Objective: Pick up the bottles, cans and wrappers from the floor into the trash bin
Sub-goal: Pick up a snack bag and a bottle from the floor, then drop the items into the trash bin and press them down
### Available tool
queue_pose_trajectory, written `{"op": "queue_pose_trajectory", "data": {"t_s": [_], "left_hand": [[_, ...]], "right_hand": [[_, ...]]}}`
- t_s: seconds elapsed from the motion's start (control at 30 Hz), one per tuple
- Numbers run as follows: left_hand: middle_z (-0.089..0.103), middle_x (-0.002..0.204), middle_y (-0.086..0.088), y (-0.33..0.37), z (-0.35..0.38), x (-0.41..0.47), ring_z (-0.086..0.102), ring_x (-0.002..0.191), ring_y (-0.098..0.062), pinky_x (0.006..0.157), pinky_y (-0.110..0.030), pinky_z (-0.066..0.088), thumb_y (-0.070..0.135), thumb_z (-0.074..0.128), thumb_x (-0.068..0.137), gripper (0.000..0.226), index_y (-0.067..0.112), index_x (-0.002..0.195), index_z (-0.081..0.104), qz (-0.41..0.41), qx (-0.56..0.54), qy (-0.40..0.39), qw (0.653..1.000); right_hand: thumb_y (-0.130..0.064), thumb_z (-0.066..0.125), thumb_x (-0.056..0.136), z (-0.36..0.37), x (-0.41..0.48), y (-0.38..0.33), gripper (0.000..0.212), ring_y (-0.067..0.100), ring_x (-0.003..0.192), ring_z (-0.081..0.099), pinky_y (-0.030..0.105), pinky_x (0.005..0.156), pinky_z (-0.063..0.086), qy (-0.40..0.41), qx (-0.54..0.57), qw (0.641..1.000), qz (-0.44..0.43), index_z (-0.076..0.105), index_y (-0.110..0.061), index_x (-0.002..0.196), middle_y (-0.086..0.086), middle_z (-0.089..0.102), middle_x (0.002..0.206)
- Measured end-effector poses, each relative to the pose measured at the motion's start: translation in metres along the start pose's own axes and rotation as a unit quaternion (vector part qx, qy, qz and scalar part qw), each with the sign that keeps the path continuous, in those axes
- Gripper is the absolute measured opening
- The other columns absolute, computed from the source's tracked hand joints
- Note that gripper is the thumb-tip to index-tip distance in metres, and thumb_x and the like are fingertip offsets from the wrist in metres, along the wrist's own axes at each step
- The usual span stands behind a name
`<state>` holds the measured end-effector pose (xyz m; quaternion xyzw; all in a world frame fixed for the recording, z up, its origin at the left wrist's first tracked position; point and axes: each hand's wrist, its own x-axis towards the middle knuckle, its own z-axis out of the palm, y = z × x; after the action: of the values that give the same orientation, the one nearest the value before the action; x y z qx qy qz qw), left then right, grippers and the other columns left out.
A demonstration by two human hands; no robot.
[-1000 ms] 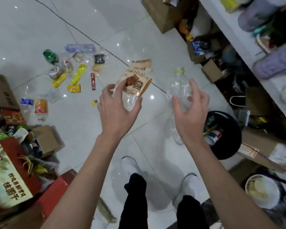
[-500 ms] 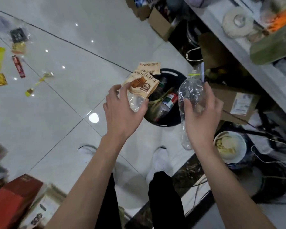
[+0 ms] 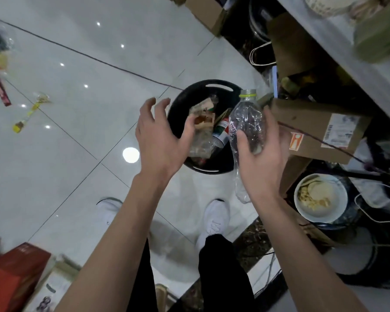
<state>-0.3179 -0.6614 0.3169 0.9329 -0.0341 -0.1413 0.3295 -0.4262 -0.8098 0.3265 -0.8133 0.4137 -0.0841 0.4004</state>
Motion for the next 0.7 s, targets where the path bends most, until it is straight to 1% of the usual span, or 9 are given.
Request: {"op": "queue_pose_trajectory", "data": {"t_s": [0.1, 0.2, 0.23, 0.3, 0.37, 0.43, 0.5, 0.6, 0.7], "left_hand": [[0.035, 0.152, -0.007, -0.009, -0.01, 0.002, 0.038, 0.14, -0.023, 0.115, -0.052, 0.033, 0.056, 0.053, 0.095, 0.06, 0.018, 0.142, 0.047, -0.003, -0.002, 0.003, 1.0], [0.036, 0.151, -0.008, -0.02, -0.021, 0.004, 0.04, 0.138, -0.024, 0.113, -0.051, 0.035, 0.051, 0.053, 0.096, 0.056, 0.017, 0.141, 0.048, -0.002, -0.002, 0.016, 1.0], [0.036, 0.15, -0.008, -0.023, -0.025, 0.005, 0.041, 0.137, -0.024, 0.112, -0.051, 0.035, 0.05, 0.053, 0.096, 0.055, 0.017, 0.14, 0.048, -0.002, -0.003, 0.02, 1.0], [0.036, 0.15, -0.008, -0.029, -0.034, 0.006, 0.042, 0.136, -0.023, 0.112, -0.051, 0.035, 0.047, 0.053, 0.097, 0.053, 0.017, 0.14, 0.049, -0.005, -0.004, 0.026, 1.0], [0.037, 0.15, -0.007, -0.035, -0.044, 0.007, 0.042, 0.136, -0.022, 0.112, -0.051, 0.035, 0.045, 0.054, 0.097, 0.052, 0.017, 0.14, 0.049, -0.008, -0.006, 0.032, 0.999], [0.037, 0.15, -0.007, -0.039, -0.055, 0.007, 0.042, 0.135, -0.022, 0.111, -0.051, 0.036, 0.045, 0.054, 0.096, 0.052, 0.017, 0.14, 0.049, -0.006, -0.009, 0.037, 0.999], [0.037, 0.15, -0.007, -0.043, -0.067, 0.007, 0.042, 0.135, -0.022, 0.111, -0.049, 0.037, 0.046, 0.054, 0.096, 0.053, 0.017, 0.14, 0.049, -0.004, -0.01, 0.043, 0.999], [0.038, 0.149, -0.008, -0.048, -0.089, 0.007, 0.043, 0.134, -0.022, 0.11, -0.047, 0.037, 0.045, 0.055, 0.096, 0.052, 0.017, 0.139, 0.049, -0.003, -0.018, 0.052, 0.998], [0.041, 0.147, -0.009, -0.056, -0.12, 0.008, 0.046, 0.132, -0.022, 0.108, -0.045, 0.04, 0.043, 0.056, 0.095, 0.051, 0.016, 0.138, 0.051, 0.0, -0.034, 0.067, 0.997]], "right_hand": [[-0.034, 0.07, 0.097, 0.016, 0.006, -0.009, 0.068, 0.004, 0.122, 0.047, -0.011, 0.089, 0.025, -0.02, -0.007, 1.0, -0.006, 0.04, -0.028, 0.156, 0.0, 0.041, 0.137], [-0.032, 0.07, 0.097, 0.032, 0.007, -0.022, 0.071, -0.014, 0.121, 0.042, -0.01, 0.091, 0.026, -0.067, -0.014, 0.997, -0.033, 0.037, -0.024, 0.158, 0.001, 0.042, 0.144], [-0.031, 0.07, 0.097, 0.037, 0.006, -0.026, 0.07, -0.012, 0.124, 0.043, -0.006, 0.095, 0.028, -0.073, -0.015, 0.996, -0.041, 0.037, -0.022, 0.158, 0.002, 0.042, 0.146], [-0.028, 0.07, 0.097, 0.043, 0.002, -0.032, 0.068, 0.008, 0.132, 0.05, 0.001, 0.099, 0.033, -0.071, -0.01, 0.996, -0.044, 0.038, -0.021, 0.157, 0.005, 0.043, 0.147], [-0.027, 0.07, 0.097, 0.045, -0.004, -0.039, 0.066, 0.015, 0.132, 0.052, -0.004, 0.096, 0.033, -0.069, -0.008, 0.997, -0.045, 0.04, -0.021, 0.156, 0.007, 0.044, 0.147], [-0.026, 0.07, 0.097, 0.043, -0.008, -0.047, 0.064, 0.014, 0.131, 0.051, -0.007, 0.095, 0.031, -0.067, -0.012, 0.996, -0.054, 0.042, -0.021, 0.155, 0.007, 0.046, 0.144], [-0.026, 0.069, 0.097, 0.042, -0.012, -0.057, 0.062, 0.007, 0.127, 0.048, -0.008, 0.095, 0.028, -0.065, -0.02, 0.996, -0.063, 0.044, -0.021, 0.154, 0.007, 0.047, 0.143], [-0.03, 0.069, 0.097, 0.044, -0.018, -0.079, 0.061, 0.002, 0.123, 0.048, -0.008, 0.095, 0.027, -0.072, -0.023, 0.995, -0.058, 0.044, -0.025, 0.153, 0.002, 0.045, 0.143], [-0.035, 0.067, 0.098, 0.051, -0.026, -0.113, 0.061, 0.0, 0.119, 0.047, -0.009, 0.092, 0.026, -0.091, -0.019, 0.995, -0.048, 0.043, -0.03, 0.154, -0.003, 0.042, 0.144]]}}
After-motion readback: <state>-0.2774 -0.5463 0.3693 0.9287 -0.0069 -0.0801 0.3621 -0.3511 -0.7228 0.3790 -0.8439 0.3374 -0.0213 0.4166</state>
